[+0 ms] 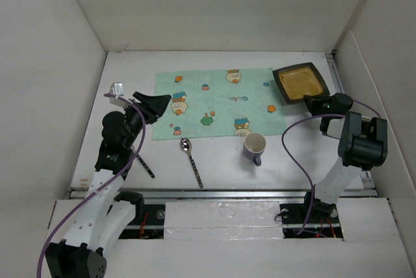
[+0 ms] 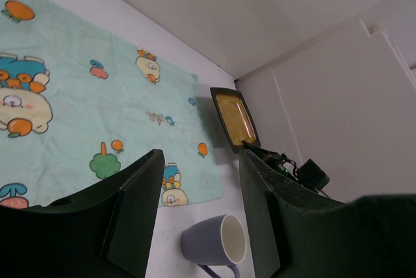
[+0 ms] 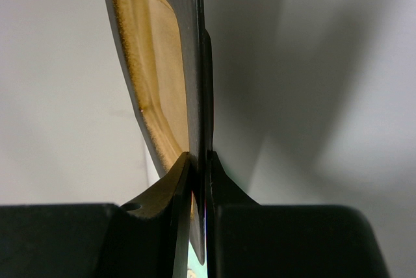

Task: Set the dinner table for one person

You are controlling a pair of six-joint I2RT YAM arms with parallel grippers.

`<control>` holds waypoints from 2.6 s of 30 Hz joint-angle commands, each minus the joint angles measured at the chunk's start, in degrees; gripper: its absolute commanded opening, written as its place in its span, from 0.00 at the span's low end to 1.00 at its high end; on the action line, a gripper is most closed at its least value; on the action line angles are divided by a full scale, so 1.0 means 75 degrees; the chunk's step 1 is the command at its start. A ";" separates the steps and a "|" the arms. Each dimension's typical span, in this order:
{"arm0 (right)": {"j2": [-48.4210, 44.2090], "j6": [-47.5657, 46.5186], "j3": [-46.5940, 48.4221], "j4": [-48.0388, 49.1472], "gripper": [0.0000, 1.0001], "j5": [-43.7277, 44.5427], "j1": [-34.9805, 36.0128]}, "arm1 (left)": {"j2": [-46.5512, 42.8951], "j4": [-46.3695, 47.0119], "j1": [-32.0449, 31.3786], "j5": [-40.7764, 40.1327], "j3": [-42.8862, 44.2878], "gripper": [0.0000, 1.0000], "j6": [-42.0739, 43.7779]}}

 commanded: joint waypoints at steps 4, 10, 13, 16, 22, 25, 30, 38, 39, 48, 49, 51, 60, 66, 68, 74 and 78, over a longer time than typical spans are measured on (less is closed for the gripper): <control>-0.1723 -0.1296 0.1867 0.0632 0.00 -0.1611 0.0232 | -0.0490 -0.0985 -0.0047 0.0591 0.1850 0.47 0.1035; -0.0520 -0.3091 0.3895 -0.1737 0.00 -0.4447 0.1100 | -0.0607 -0.2730 -0.0047 0.0417 0.2578 0.47 0.2373; 0.0079 -0.3804 0.4401 -0.2532 0.00 -0.5034 0.1569 | -0.0783 -0.3317 -0.0047 0.0124 0.2555 0.48 0.2900; 0.0245 -0.4799 0.4963 -0.3716 0.00 -0.4988 0.2120 | -0.0947 -0.3740 -0.0047 -0.0064 0.2543 0.48 0.3288; 0.0796 -0.5215 0.5539 -0.4540 0.00 -0.4942 0.3057 | -0.1217 -0.3895 -0.0047 -0.0275 0.2134 0.48 0.3488; 0.1182 -0.4982 0.5703 -0.4364 0.00 -0.4848 0.3385 | -0.1275 -0.3802 -0.0047 -0.0299 0.1772 0.48 0.3604; 0.1651 -0.4733 0.5983 -0.4244 0.00 -0.4871 0.3679 | -0.1323 -0.3789 -0.0047 -0.0522 0.1559 0.48 0.3663; 0.2600 -0.5226 0.7238 -0.5465 0.00 -0.4754 0.4008 | -0.1369 -0.3801 -0.0047 -0.0627 0.1594 0.49 0.3757; 0.2624 -0.5168 0.7227 -0.5383 0.00 -0.4812 0.4078 | -0.1393 -0.3812 -0.0047 -0.0651 0.1594 0.49 0.3757; 0.2659 -0.4851 0.6828 -0.4832 0.00 -0.4941 0.4231 | -0.1323 -0.3836 -0.0047 -0.0710 0.1594 0.49 0.3734; 0.2729 -0.4851 0.6863 -0.4843 0.00 -0.4953 0.4231 | -0.1357 -0.3813 -0.0047 -0.0698 0.1582 0.49 0.3745; 0.2812 -0.4851 0.6875 -0.4844 0.00 -0.5023 0.4231 | -0.1370 -0.3812 -0.0047 -0.0721 0.1582 0.49 0.3722; 0.3269 -0.4828 0.7097 -0.4855 0.00 -0.4929 0.4231 | -0.1346 -0.3812 -0.0047 -0.0733 0.1570 0.49 0.3710; 0.3480 -0.4991 0.7180 -0.5066 0.00 -0.4778 0.4231 | -0.1358 -0.3812 -0.0047 -0.0733 0.1570 0.49 0.3710; 0.3480 -0.5085 0.7133 -0.5298 0.00 -0.4696 0.4231 | -0.1393 -0.3824 -0.0047 -0.0768 0.1570 0.50 0.3710; 0.3328 -0.5530 0.7261 -0.5885 0.34 -0.4508 0.4231 | -0.1346 -0.3801 -0.0047 -0.0768 0.1582 0.49 0.3710; 0.3001 -0.5975 0.7437 -0.6495 0.51 -0.3960 0.4149 | -0.1381 -0.3812 -0.0047 -0.0768 0.1570 0.50 0.3698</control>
